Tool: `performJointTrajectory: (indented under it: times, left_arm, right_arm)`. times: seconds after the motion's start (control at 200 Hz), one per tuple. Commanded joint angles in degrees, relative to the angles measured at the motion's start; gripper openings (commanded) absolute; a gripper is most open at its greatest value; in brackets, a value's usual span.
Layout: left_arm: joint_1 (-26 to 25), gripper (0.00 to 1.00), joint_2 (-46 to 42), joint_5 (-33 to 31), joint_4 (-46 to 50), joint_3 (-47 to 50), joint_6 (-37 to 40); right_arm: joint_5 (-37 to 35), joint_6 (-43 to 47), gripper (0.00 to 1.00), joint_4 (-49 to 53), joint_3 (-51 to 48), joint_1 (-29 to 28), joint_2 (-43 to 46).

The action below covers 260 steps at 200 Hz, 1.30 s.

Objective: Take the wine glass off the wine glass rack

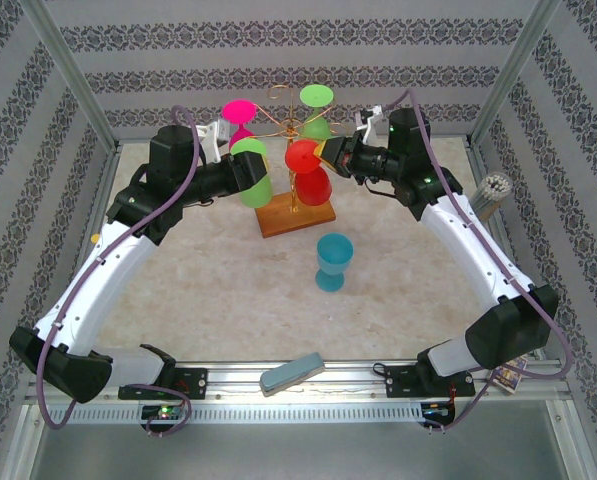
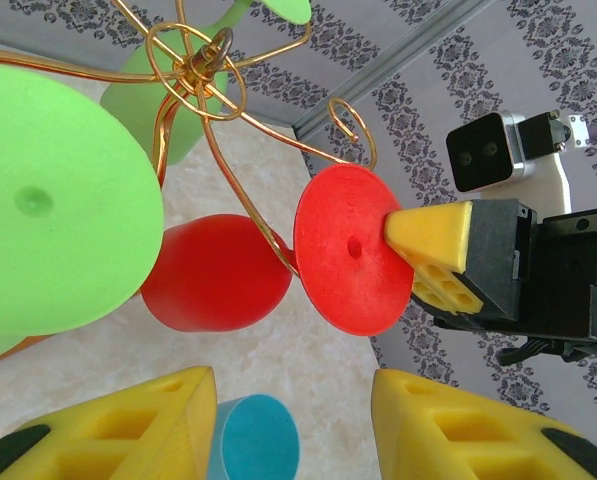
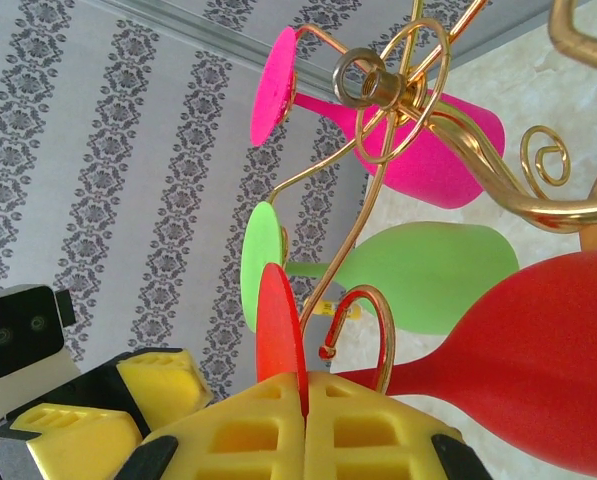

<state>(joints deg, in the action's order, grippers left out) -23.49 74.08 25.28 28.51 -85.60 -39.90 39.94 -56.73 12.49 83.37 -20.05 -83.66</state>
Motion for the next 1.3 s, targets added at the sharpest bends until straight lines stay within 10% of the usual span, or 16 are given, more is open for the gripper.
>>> performJointTrajectory:
  times: [0.0,1.294]
  left_arm:
    - [0.98,0.45,-1.62,0.43,-2.52,0.53,-0.61]
    - [1.33,0.45,-2.3,-0.23,-2.58,0.88,-0.3]
  right_arm:
    - [0.18,0.02,0.0,-2.03,-0.14,-0.95,1.55]
    - [-0.63,-0.68,0.0,-2.7,7.46,-3.0,-4.53]
